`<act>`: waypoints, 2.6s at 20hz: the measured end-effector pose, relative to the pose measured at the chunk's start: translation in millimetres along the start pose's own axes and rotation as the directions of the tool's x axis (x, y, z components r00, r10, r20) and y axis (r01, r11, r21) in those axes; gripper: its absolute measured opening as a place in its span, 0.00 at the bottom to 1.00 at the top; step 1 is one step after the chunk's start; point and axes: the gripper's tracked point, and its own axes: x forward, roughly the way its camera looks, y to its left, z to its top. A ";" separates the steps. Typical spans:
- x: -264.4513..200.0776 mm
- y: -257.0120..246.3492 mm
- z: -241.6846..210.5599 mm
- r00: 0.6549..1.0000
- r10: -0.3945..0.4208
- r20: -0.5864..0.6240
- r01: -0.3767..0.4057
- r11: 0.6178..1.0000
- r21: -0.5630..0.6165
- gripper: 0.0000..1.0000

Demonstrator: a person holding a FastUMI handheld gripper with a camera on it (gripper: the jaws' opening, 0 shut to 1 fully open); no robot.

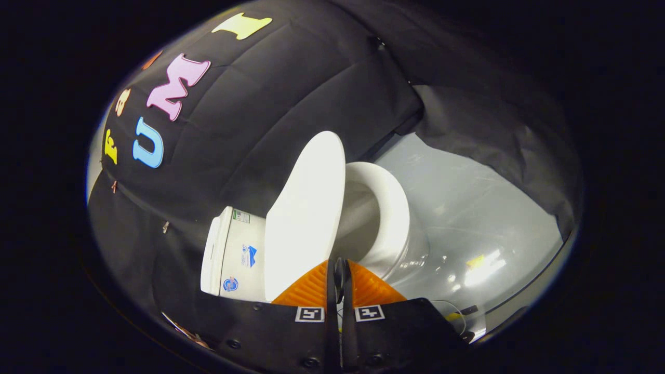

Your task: Open the toilet lid.

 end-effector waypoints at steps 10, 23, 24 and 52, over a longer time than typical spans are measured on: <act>-36.2 109.6 13.2 0.991 -0.040 0.130 0.067 0.976 -0.209 0.07; -52.6 216.0 5.0 0.947 -0.086 0.308 0.211 0.893 -0.399 0.09; -54.2 222.3 4.0 0.944 -0.086 0.318 0.216 0.889 -0.404 0.09; -19.3 430.2 -90.1 0.899 -0.005 0.437 0.315 0.701 -0.640 0.12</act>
